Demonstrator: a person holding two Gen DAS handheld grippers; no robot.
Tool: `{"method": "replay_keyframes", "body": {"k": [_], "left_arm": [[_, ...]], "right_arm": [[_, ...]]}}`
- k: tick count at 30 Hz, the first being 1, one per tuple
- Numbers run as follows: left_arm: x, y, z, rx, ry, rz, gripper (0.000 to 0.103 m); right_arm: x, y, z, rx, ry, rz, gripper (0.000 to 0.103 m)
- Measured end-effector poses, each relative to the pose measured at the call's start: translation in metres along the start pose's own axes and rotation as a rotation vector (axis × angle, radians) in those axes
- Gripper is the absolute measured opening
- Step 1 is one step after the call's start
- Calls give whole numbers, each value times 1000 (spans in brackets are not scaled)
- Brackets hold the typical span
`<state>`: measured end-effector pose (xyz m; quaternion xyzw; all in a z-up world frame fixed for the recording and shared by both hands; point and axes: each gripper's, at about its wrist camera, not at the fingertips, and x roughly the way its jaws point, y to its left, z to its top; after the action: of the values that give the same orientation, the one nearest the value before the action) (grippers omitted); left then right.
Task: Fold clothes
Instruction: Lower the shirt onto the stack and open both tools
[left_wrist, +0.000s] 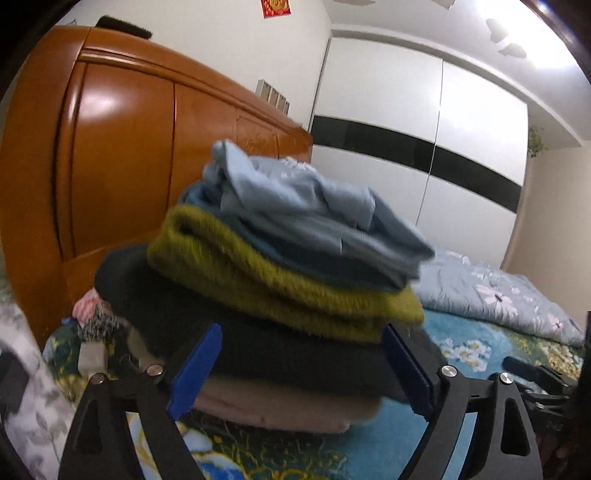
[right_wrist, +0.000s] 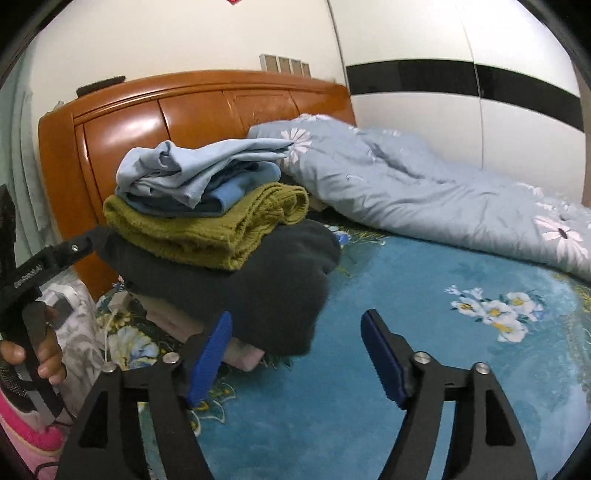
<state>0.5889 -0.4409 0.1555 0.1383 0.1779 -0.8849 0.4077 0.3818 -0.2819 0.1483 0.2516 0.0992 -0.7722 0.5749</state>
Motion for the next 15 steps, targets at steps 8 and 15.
{"method": "replay_keyframes", "body": {"k": [8, 15], "left_arm": [[9, -26, -20, 19, 64, 22, 96], [6, -49, -29, 52, 58, 58, 103]], "right_arm": [[-12, -8, -36, 63, -56, 34, 86], [-13, -8, -65, 45, -71, 53, 92]]}}
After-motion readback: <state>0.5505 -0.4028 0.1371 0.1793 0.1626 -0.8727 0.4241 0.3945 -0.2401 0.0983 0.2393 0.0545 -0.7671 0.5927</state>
